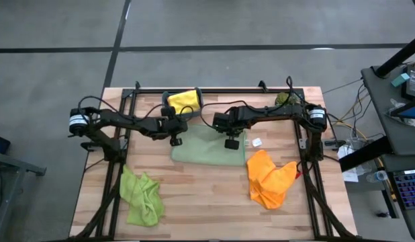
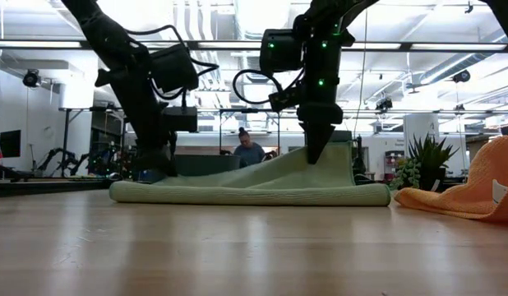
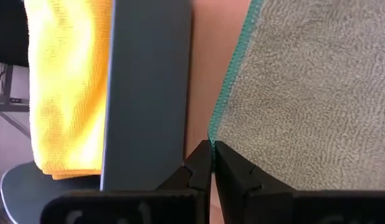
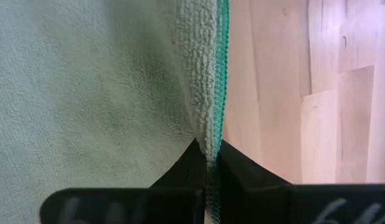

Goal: Fold microfiber towels
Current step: Fold the green microfiber towel

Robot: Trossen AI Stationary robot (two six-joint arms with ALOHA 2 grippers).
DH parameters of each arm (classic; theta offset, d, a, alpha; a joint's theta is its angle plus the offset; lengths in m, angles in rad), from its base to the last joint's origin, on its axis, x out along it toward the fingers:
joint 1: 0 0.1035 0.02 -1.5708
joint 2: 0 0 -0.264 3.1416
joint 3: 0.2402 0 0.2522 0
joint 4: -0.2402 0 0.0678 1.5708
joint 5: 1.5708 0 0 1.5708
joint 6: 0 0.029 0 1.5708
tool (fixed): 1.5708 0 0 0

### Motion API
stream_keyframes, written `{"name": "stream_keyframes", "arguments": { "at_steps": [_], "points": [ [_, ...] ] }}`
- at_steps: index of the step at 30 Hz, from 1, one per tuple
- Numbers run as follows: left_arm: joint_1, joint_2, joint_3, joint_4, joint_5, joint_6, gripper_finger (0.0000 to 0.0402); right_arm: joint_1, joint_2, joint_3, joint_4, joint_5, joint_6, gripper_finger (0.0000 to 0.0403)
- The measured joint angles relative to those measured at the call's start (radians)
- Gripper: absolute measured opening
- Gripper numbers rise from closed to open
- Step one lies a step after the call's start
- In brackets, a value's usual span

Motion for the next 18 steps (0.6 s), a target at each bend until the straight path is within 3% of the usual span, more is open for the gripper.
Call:
{"name": "stream_keyframes", "arguments": {
  "at_steps": [9,18],
  "points": [
    [0.003,0.000,0.000,0.026,0.007,-0.002,0.0000,-0.003,0.000,0.000,0.006,0.000,0.021,0.0018],
    [0.004,-0.018,0.012,0.020,0.022,-0.002,0.0007,-0.025,0.000,0.001,-0.008,0.001,0.034,0.0089]
  ]
}}
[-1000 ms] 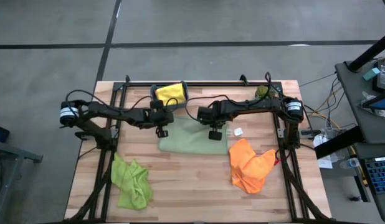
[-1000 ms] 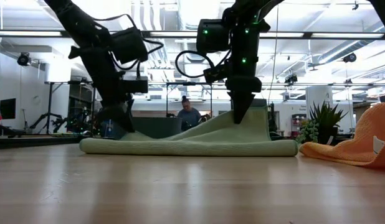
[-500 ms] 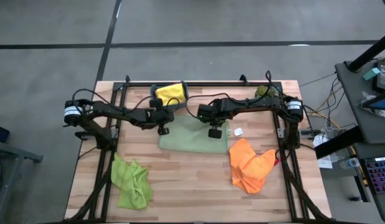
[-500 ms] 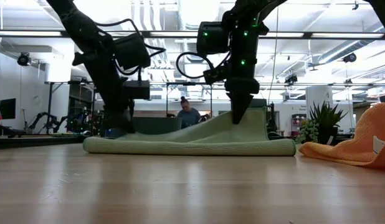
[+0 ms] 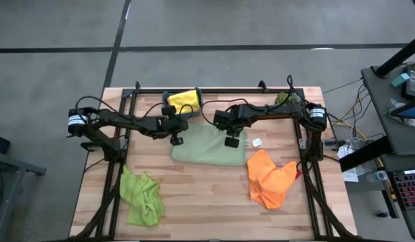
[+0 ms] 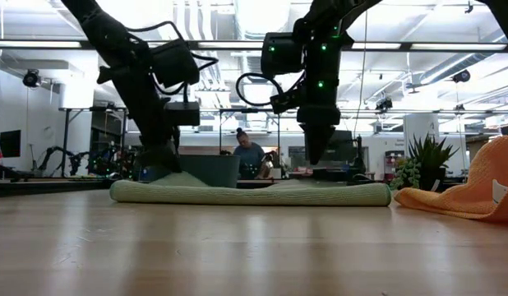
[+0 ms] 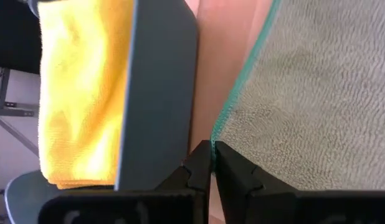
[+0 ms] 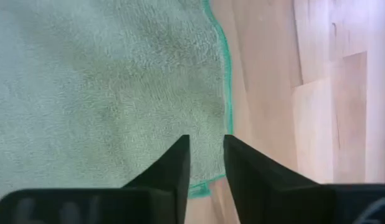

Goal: Fold microfiber towels
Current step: Fold the green microfiber towel

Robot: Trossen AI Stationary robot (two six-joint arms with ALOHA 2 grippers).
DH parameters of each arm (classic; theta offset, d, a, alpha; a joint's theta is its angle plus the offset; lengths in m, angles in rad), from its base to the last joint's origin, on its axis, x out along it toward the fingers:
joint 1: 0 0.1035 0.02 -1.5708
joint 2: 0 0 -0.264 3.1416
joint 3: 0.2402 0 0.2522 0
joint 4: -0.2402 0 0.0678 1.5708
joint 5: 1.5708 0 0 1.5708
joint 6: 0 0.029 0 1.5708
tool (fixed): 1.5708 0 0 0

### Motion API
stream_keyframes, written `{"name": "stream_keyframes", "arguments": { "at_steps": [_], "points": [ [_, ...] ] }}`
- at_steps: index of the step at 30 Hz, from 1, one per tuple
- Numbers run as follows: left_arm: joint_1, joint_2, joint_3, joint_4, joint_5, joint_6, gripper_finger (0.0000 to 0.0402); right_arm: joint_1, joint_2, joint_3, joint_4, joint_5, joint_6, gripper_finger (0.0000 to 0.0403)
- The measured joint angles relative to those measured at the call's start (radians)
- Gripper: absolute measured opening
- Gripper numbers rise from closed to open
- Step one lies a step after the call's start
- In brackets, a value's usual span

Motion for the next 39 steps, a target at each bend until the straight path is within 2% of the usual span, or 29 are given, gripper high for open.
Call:
{"name": "stream_keyframes", "arguments": {
  "at_steps": [7,11,15,19,21,25,27,39],
  "points": [
    [0.000,-0.026,0.035,-0.041,0.002,0.000,0.0081,0.004,-0.003,0.037,-0.069,-0.002,0.027,0.0128],
    [-0.005,-0.077,0.044,-0.113,0.013,0.002,0.0121,0.024,-0.022,0.035,-0.085,-0.008,0.041,0.0132],
    [-0.007,-0.137,0.043,-0.195,0.047,-0.005,0.0138,0.056,-0.053,0.018,-0.093,-0.014,0.066,0.0123],
    [-0.008,-0.188,0.042,-0.229,0.059,-0.008,0.0139,0.088,-0.083,-0.010,-0.083,-0.058,0.103,0.0113],
    [-0.012,-0.211,0.042,-0.240,0.105,-0.009,0.0140,0.112,-0.092,-0.033,-0.060,-0.079,0.125,0.0109],
    [-0.021,-0.241,0.037,-0.233,0.400,-0.010,0.0139,0.162,-0.104,-0.098,0.012,-0.122,0.174,0.0098],
    [-0.035,-0.242,0.027,-0.224,0.510,-0.011,0.0135,0.187,-0.106,-0.136,0.058,-0.141,0.199,0.0091],
    [-0.149,-0.145,-0.027,-0.187,0.535,-0.063,0.0066,0.319,-0.106,-0.302,0.307,-0.149,0.335,0.0041]
  ]
}}
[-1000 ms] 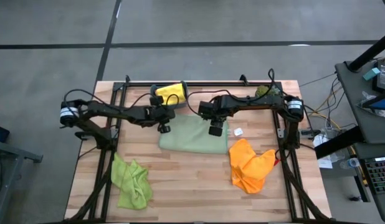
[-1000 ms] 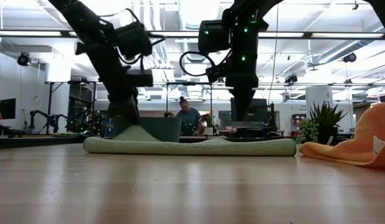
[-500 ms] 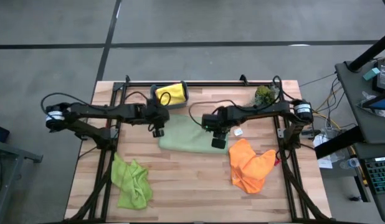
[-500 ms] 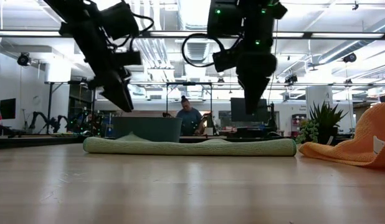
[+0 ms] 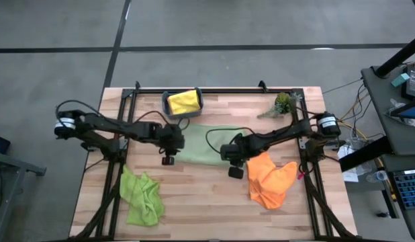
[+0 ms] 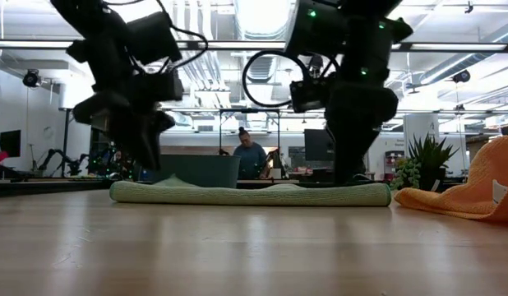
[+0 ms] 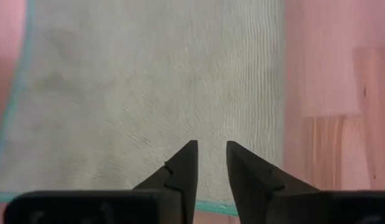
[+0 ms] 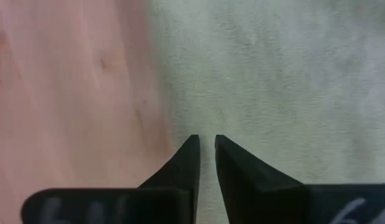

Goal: Fold microfiber towels
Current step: Fold the green microfiber towel

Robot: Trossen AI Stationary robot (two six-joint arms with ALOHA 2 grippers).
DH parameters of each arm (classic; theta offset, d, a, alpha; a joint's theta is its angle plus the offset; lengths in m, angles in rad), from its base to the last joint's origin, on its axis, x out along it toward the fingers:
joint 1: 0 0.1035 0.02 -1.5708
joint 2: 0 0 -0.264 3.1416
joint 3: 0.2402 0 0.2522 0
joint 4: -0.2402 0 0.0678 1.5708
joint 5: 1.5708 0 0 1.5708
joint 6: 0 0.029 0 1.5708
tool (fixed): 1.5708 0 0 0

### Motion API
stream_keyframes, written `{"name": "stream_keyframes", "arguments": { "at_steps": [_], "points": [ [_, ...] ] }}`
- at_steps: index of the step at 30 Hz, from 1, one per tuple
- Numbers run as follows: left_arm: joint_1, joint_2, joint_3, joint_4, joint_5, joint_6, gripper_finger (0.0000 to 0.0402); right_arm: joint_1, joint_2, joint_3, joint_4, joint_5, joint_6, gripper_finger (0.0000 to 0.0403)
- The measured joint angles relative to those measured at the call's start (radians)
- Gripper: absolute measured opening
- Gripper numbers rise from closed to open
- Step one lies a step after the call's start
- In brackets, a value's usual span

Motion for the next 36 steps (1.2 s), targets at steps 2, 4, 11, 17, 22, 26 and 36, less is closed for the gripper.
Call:
{"name": "stream_keyframes", "arguments": {
  "at_steps": [2,4,11,17,22,26,36],
  "points": [
    [-0.008,0.023,-0.005,-0.002,0.000,-0.010,0.0056,0.015,0.000,-0.022,0.025,0.001,0.022,0.0035],
    [-0.013,0.048,-0.010,0.005,0.001,-0.025,0.0047,0.026,0.000,-0.042,0.051,0.001,0.035,0.0030],
    [-0.039,0.117,-0.026,0.008,0.078,-0.083,0.0025,0.045,0.000,-0.080,0.100,-0.019,0.041,0.0027],
    [-0.106,0.128,-0.034,-0.075,0.179,-0.159,0.0017,0.046,0.000,-0.063,0.103,-0.011,-0.005,0.0027],
    [-0.148,0.108,-0.024,-0.131,0.198,-0.183,0.0017,0.046,-0.002,-0.038,0.082,-0.011,-0.056,0.0027],
    [-0.149,0.074,-0.017,-0.148,0.197,-0.185,0.0017,0.045,-0.031,0.000,0.018,-0.011,-0.075,0.0027],
    [-0.148,-0.054,-0.014,-0.141,0.166,-0.182,0.0017,-0.030,-0.148,0.002,0.035,0.089,-0.137,0.0027]
  ]
}}
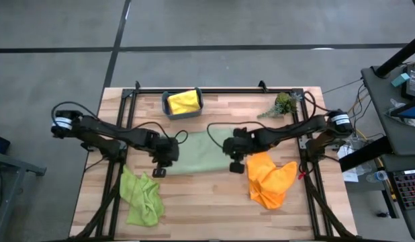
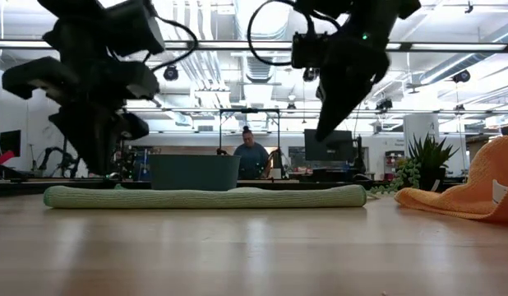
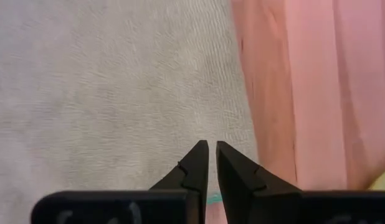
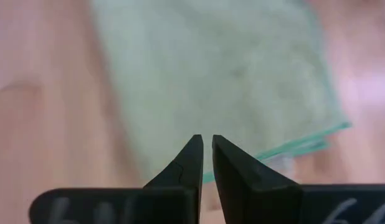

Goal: Fold microfiber towels
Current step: Fold the green microfiber towel

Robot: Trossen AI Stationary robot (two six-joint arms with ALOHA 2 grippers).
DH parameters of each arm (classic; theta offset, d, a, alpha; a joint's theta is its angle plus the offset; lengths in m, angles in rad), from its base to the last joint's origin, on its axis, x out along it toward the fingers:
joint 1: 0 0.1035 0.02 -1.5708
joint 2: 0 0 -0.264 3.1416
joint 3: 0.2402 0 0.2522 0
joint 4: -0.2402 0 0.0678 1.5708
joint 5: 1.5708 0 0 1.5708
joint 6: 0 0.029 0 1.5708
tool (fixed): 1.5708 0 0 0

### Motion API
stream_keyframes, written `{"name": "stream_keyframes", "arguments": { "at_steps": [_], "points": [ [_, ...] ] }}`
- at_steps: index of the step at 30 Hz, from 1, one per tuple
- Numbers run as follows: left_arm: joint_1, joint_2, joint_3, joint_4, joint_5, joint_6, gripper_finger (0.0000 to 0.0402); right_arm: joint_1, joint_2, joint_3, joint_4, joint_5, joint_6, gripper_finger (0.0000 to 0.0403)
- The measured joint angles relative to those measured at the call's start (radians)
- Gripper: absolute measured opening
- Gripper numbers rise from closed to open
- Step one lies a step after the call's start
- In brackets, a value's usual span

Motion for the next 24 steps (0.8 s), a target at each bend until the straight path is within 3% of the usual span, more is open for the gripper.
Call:
{"name": "stream_keyframes", "arguments": {
  "at_steps": [7,10,13,20,24],
  "points": [
    [0.001,-0.058,-0.001,-0.013,-0.083,0.000,0.0017,-0.148,-0.003,-0.077,0.150,0.001,0.005,0.0027],
    [0.001,-0.070,-0.005,-0.024,-0.181,-0.005,0.0017,-0.228,0.008,-0.113,0.226,-0.007,0.057,0.0027],
    [0.011,-0.086,-0.017,-0.022,-0.282,-0.023,0.0018,-0.310,0.009,-0.158,0.323,-0.095,0.086,0.0034],
    [0.082,-0.197,-0.084,-0.037,-0.289,-0.019,0.0065,-0.413,0.009,-0.253,0.487,-0.210,0.045,0.0095],
    [0.125,-0.263,-0.141,-0.036,-0.408,-0.023,0.0105,-0.441,0.009,-0.296,0.541,-0.212,0.047,0.0142]
  ]
}}
